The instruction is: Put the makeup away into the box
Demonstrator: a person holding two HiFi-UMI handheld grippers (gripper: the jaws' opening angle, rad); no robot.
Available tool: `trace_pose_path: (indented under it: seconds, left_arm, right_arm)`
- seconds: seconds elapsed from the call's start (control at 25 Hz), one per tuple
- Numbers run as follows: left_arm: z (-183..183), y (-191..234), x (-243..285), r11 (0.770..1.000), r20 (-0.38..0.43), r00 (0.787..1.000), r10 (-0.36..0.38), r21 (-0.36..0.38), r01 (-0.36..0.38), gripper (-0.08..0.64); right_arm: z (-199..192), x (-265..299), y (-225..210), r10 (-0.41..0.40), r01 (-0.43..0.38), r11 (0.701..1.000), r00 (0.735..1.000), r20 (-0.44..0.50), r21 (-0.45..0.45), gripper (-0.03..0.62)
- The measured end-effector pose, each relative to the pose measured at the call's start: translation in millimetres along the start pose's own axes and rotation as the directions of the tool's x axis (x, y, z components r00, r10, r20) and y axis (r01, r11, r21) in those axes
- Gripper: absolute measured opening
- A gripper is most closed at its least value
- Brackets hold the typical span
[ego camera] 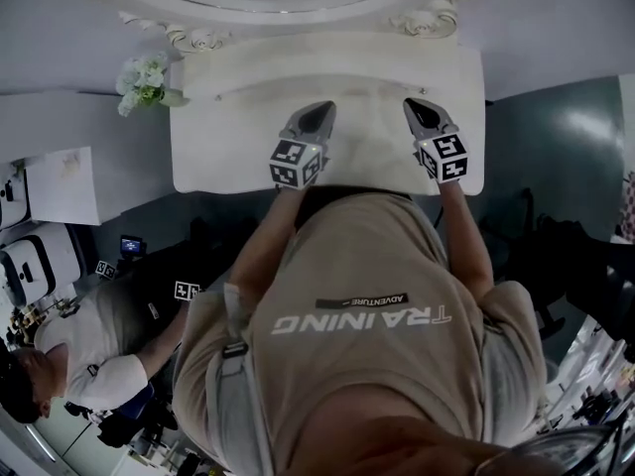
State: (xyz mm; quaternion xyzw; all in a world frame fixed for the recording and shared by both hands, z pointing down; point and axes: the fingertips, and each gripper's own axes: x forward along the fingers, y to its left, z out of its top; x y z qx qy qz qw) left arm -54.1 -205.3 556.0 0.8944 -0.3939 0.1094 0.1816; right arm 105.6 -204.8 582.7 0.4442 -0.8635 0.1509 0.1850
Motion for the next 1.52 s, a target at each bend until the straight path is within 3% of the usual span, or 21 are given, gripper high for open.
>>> trace_pose_path:
  seconds: [0.4,1.52]
  left_arm:
    - [4.9,22.9,-52.9,0.996,0.054,0.995,0.085,-0.019,-0.084,0.003]
    - [4.4,24.8,-51.1,0.998,0.042,0.997,0.067,-0.015,-0.067,0.003]
  right_arm:
    - [40.0,-11.0,37.9,0.035,-0.034,0.999,0.993,0.109,-0.012,0.005]
    - [43.3,-12.6,48.6,0.074,-0.069,0.996,0.992,0.105,-0.048,0.005]
